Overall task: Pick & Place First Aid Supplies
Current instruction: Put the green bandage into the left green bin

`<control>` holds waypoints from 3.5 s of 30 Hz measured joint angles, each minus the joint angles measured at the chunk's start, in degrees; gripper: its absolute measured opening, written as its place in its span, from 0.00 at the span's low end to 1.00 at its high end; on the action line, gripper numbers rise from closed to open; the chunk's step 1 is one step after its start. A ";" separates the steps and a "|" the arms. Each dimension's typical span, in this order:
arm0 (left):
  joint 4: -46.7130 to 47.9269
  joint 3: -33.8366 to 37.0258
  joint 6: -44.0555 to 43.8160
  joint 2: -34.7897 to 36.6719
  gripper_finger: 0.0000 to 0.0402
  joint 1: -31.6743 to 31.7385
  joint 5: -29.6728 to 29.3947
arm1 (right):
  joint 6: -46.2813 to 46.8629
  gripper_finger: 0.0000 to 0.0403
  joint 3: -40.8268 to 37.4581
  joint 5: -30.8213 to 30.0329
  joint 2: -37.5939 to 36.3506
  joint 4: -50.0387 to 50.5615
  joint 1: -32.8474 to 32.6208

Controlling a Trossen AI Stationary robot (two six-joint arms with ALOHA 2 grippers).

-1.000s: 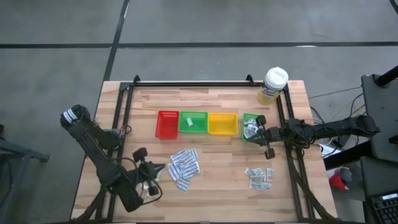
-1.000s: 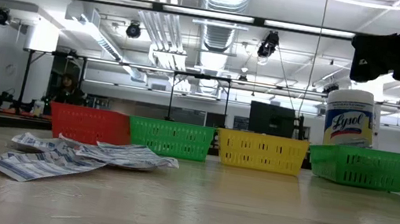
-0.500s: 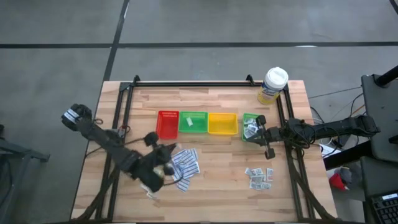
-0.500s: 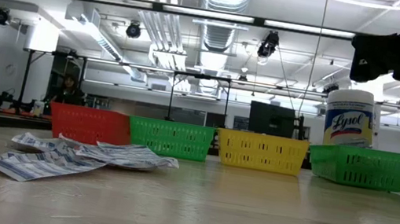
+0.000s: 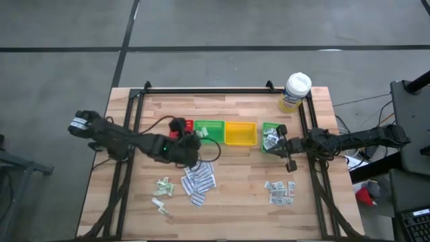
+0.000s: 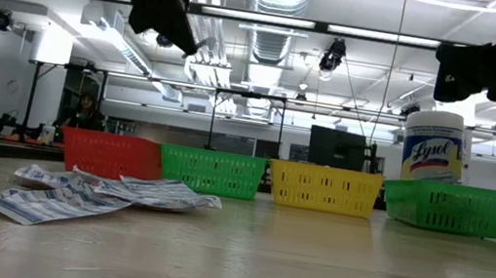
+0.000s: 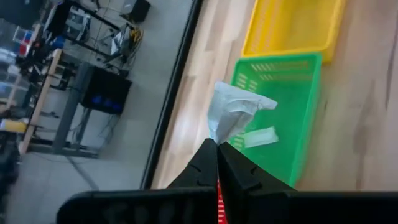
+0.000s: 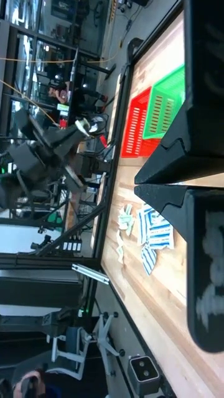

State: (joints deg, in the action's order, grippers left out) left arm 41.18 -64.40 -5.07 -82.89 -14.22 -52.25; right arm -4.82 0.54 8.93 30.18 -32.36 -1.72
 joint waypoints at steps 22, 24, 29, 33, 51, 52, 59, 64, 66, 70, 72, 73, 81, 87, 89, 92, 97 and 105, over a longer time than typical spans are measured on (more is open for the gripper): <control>-12.61 -4.04 18.56 -8.54 0.00 15.29 18.79 | -0.22 0.02 0.02 -0.07 -0.01 1.83 0.00; -12.20 -5.74 18.56 -10.69 0.00 16.30 18.86 | -0.26 0.02 0.02 -0.07 -0.01 1.88 0.00; -9.15 -10.63 18.50 -15.43 0.00 18.79 21.60 | -0.28 0.02 0.02 -0.08 0.04 1.92 0.00; -5.01 -14.47 18.52 -19.25 0.00 20.14 22.95 | -0.28 0.02 0.02 -0.08 0.04 1.94 0.00; 3.90 -17.81 15.37 -28.25 0.00 23.26 34.77 | -0.31 0.02 0.02 -0.07 -0.01 2.05 0.00; 3.90 -17.81 15.45 -28.43 0.00 23.26 34.80 | -0.31 0.02 0.02 -0.07 -0.01 2.05 0.00; 3.88 -17.81 15.48 -28.68 0.00 23.22 34.88 | -0.31 0.02 0.02 -0.04 -0.01 2.05 0.00; 3.90 -17.81 15.50 -28.68 0.00 23.22 34.87 | -0.31 0.02 0.02 -0.04 -0.01 2.05 0.00; 3.90 -17.81 15.50 -28.68 0.00 23.22 34.87 | -0.31 0.02 0.02 -0.04 -0.01 2.05 0.00; 3.90 -17.81 15.53 -28.68 0.00 23.22 34.87 | -0.31 0.02 0.02 -0.04 -0.01 2.05 0.00; 3.88 -17.81 15.55 -28.68 0.02 23.22 34.87 | -0.31 0.02 0.02 -0.04 -0.01 2.05 0.00; 3.88 -17.81 15.54 -28.68 0.03 23.22 34.87 | -0.31 0.02 0.02 -0.04 -0.01 2.05 0.00; 3.86 -17.81 15.46 -28.68 0.18 23.22 34.87 | -0.31 0.02 0.02 -0.04 -0.01 2.05 0.00; 4.80 -17.86 15.48 -28.24 0.25 23.22 34.84 | -0.22 0.02 0.02 -0.04 -0.01 2.05 0.00; 6.92 -18.64 15.50 -27.68 0.26 23.22 34.86 | -0.26 0.02 0.02 -0.04 -0.01 2.05 0.00; 12.12 -21.22 15.49 -25.91 0.27 23.19 34.73 | -0.27 0.02 0.02 -0.03 0.04 2.03 0.00; 22.10 -27.31 10.97 -21.59 0.27 22.89 34.82 | -0.26 0.02 0.02 -0.02 0.04 2.01 -0.01; 28.57 -30.02 -1.51 -11.40 0.27 19.13 50.97 | -0.26 0.02 0.02 -0.02 0.04 2.01 0.00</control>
State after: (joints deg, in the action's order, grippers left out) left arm 69.75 -94.42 -6.58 -94.30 4.91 -1.29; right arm -5.08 0.56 8.91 30.22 -30.35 -1.72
